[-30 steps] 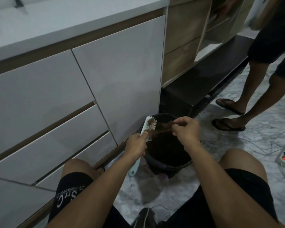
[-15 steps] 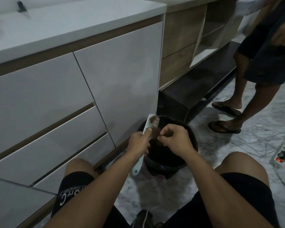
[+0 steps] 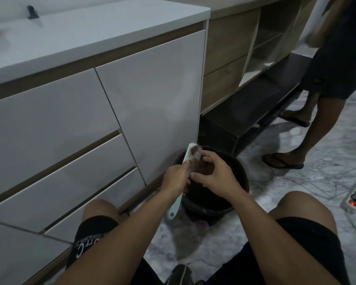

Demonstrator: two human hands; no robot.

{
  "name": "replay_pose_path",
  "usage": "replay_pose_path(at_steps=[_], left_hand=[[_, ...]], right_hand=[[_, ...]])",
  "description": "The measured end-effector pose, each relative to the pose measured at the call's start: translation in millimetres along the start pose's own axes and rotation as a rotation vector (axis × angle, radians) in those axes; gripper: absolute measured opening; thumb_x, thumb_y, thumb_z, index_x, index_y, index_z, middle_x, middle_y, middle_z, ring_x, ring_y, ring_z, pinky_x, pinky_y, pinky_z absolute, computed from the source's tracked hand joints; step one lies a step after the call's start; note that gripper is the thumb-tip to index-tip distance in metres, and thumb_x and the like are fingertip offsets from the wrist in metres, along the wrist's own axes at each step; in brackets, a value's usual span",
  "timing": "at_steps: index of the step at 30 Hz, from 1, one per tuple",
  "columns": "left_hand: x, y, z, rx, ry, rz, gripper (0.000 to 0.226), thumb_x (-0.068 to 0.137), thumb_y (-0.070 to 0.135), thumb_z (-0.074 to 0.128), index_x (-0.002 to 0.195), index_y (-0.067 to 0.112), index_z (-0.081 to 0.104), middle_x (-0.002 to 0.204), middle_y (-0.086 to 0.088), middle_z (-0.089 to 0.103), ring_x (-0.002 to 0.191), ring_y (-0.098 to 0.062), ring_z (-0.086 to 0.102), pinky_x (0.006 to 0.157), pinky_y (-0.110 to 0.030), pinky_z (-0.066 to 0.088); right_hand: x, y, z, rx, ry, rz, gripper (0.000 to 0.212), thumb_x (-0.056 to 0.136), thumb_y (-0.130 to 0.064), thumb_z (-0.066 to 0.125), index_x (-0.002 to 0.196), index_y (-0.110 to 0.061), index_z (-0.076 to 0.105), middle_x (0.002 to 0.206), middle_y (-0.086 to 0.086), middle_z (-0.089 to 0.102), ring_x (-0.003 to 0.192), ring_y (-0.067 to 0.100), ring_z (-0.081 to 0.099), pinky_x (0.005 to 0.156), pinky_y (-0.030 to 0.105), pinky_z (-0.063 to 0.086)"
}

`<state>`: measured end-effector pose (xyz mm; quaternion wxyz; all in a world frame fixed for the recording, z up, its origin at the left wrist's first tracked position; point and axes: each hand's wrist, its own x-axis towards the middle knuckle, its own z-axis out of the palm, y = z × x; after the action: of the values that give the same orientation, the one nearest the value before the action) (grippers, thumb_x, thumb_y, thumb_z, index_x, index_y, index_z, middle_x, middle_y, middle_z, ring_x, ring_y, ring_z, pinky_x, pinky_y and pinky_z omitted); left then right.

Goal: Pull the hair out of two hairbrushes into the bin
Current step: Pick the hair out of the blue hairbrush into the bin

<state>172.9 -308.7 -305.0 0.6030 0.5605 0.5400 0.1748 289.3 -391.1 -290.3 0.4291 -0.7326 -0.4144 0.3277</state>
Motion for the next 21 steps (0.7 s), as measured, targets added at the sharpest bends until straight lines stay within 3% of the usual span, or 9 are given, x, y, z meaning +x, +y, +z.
replay_pose_path(at_steps=[2,6,10,14,21], left_hand=[[-0.2,0.8,2.0,0.021,-0.013,0.016,0.041,0.093,0.048,0.048,0.08,0.012,0.064,0.062,-0.008,0.059,0.046,-0.021,0.053,0.048,-0.03,0.043],[2.3,3.0,-0.4,0.069,-0.01,0.087,0.041,0.094,0.05,0.049,0.079,0.014,0.059,0.065,-0.007,0.06,0.046,-0.019,0.054,0.047,-0.029,0.043],[7.0,6.9,-2.2,0.139,0.066,0.129,0.043,0.095,0.05,0.048,0.075,0.012,0.059,0.063,-0.007,0.06,0.047,-0.021,0.055,0.05,-0.03,0.047],[11.0,9.9,5.3,0.192,0.14,0.117,0.049,0.089,0.056,0.047,0.07,0.012,0.06,0.064,-0.009,0.064,0.053,-0.028,0.06,0.063,-0.043,0.057],[16.3,11.0,1.2,0.084,0.137,0.056,0.044,0.096,0.046,0.048,0.078,0.008,0.062,0.064,-0.009,0.059,0.048,-0.022,0.053,0.048,-0.029,0.044]], right_hand=[[0.4,1.9,2.7,-0.014,0.05,-0.024,0.056,0.073,-0.021,0.083,0.125,-0.024,0.061,0.109,-0.009,0.066,0.105,0.007,0.063,0.088,0.039,0.058],[4.3,0.8,0.6,-0.068,0.134,-0.005,0.012,0.082,-0.016,0.077,0.091,-0.021,0.074,0.082,-0.005,0.074,0.075,0.01,0.071,0.075,0.034,0.062],[9.8,-2.8,-9.5,-0.083,0.127,0.022,0.006,0.081,-0.014,0.077,0.084,-0.019,0.076,0.071,-0.001,0.074,0.065,0.014,0.072,0.064,0.028,0.061],[11.2,-7.1,-13.8,-0.097,0.113,0.055,0.006,0.081,-0.014,0.077,0.084,-0.019,0.076,0.072,-0.002,0.074,0.064,0.008,0.071,0.056,0.016,0.052],[10.1,-6.6,-17.9,-0.108,0.053,0.098,0.002,0.083,-0.017,0.076,0.084,-0.018,0.077,0.071,-0.004,0.073,0.056,0.002,0.068,0.051,0.009,0.048]])
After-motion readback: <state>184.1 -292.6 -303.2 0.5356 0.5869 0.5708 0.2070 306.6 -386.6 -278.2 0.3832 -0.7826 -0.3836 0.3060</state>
